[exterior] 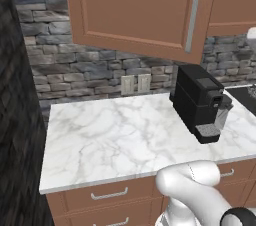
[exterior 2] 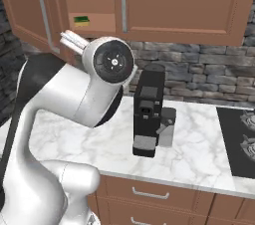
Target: Open the cabinet. Pick the sponge and place it next to the sink. Then close the cabinet.
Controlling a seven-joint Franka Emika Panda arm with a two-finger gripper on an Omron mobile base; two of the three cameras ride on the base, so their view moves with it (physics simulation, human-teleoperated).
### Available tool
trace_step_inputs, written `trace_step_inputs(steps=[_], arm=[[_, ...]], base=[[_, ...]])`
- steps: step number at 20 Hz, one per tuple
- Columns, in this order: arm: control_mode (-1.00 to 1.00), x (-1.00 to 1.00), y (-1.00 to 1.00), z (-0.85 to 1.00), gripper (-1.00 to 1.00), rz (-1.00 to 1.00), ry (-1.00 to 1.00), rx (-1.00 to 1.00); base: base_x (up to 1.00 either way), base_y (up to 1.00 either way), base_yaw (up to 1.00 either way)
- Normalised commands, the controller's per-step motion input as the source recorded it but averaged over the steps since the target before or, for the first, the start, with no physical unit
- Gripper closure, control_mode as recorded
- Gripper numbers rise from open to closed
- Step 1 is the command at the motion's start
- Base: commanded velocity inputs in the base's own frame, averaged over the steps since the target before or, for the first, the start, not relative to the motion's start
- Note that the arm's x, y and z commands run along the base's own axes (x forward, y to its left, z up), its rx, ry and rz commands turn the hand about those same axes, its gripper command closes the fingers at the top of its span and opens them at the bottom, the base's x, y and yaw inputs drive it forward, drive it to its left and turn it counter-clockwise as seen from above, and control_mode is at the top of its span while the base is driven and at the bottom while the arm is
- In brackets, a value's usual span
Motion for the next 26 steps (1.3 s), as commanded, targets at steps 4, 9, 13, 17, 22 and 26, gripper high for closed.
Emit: trace_step_inputs(steps=[4, 9, 13, 17, 22, 26], arm=[[-1.0, 1.0, 0.22, 0.0, -1.0, 0.25, 0.27, 0.46], [-1.0, 1.0, 0.96, -0.03, -1.0, 0.31, 0.4, 0.24], [-1.0, 0.74, 1.0, -0.01, -1.0, 0.33, 0.32, 0.12], [-1.0, -0.29, 1.0, -0.09, -1.0, 0.42, 0.06, 0.0], [-1.0, -1.0, 1.0, 0.0, -1.0, 0.32, -0.05, 0.0], [-1.0, -1.0, 1.0, 0.0, -1.0, 0.23, -0.13, -0.01]], base=[[0.0, 0.0, 0.0], [0.0, 0.0, 0.0], [0.0, 0.0, 0.0], [0.0, 0.0, 0.0], [0.0, 0.0, 0.0], [0.0, 0.0, 0.0]])
